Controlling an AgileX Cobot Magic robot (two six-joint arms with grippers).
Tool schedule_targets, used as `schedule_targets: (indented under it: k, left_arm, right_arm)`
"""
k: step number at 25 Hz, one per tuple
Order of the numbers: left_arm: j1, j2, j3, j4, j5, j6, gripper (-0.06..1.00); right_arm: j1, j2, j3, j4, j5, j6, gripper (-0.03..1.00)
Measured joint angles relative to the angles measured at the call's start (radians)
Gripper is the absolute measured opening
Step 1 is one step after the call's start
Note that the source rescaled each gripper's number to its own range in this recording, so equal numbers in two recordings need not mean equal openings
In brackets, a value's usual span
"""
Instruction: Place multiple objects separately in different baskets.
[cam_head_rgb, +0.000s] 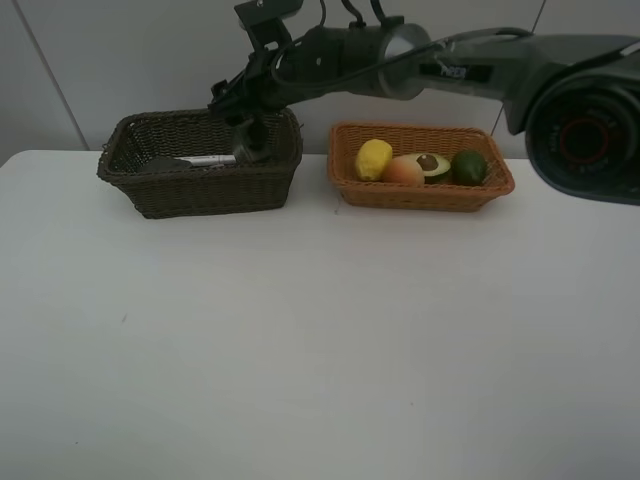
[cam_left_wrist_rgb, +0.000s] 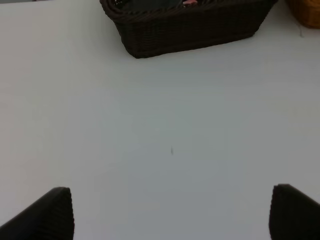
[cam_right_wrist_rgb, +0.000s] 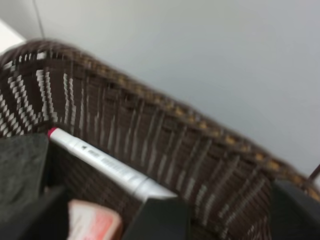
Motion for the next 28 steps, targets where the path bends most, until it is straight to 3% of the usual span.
schedule_targets:
  k: [3, 11, 14, 19, 24, 28]
  left_arm:
    - [0.000, 0.000, 0.000, 0.000, 0.000, 0.000, 1.00]
    - [0.000, 0.000, 0.000, 0.000, 0.000, 0.000, 1.00]
    - [0.000, 0.000, 0.000, 0.000, 0.000, 0.000, 1.00]
    - [0.000, 0.000, 0.000, 0.000, 0.000, 0.000, 1.00]
    - [0.000, 0.000, 0.000, 0.000, 0.000, 0.000, 1.00]
    - [0.000, 0.000, 0.000, 0.000, 0.000, 0.000, 1.00]
  right_arm:
    - [0.000, -0.011, -0.004, 0.003, 0.034, 0.000, 0.98]
    - [-0.047, -0.229, -0.006, -0.033, 0.362, 0.024, 0.99]
    - [-0.148, -0.301, -0.007, -0.054, 0.499, 0.110, 0.99]
    - [-0.392, -0.335, 0.063, -0.097, 0.697, 0.204, 0.99]
    - [-0.583, -0.407, 0.298, -0.100, 0.732, 0.218, 0.99]
    - [-0.699, -0.538, 0.490, -0.096, 0.692, 0.218, 0.99]
